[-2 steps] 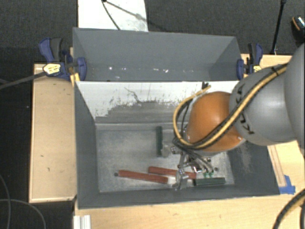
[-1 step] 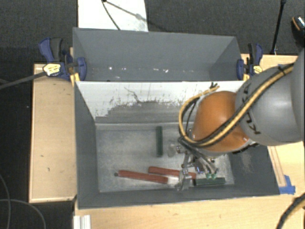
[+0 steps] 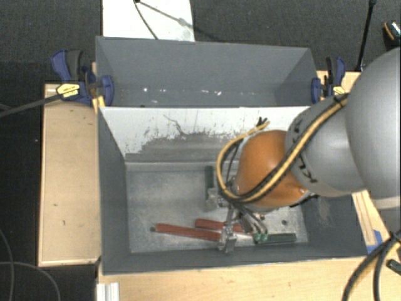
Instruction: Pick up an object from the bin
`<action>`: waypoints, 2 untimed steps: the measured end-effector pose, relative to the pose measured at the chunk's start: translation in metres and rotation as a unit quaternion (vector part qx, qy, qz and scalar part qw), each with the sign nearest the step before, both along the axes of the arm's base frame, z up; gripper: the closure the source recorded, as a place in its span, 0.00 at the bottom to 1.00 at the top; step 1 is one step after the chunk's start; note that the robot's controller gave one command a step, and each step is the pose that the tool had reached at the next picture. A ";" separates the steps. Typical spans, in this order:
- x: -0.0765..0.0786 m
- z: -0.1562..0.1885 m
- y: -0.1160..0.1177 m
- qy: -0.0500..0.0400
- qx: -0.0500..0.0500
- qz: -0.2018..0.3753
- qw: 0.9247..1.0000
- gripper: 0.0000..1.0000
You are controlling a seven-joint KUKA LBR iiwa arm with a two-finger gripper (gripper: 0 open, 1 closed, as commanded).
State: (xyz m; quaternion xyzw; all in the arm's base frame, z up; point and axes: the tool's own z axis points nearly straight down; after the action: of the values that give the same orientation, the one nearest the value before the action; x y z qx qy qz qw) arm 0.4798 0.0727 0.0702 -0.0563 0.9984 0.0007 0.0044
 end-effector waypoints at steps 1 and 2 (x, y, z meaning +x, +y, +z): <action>0.001 0.001 -0.040 0.001 0.000 -0.038 0.999 0.00; -0.001 0.000 -0.039 0.004 -0.001 -0.037 0.999 1.00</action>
Offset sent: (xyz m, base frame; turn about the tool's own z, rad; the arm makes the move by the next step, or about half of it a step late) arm -0.0017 -0.0388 -0.0002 0.0708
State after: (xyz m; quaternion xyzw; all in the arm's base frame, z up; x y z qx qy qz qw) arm 0.4786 0.0337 0.0703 -0.0193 0.9998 0.0001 0.0007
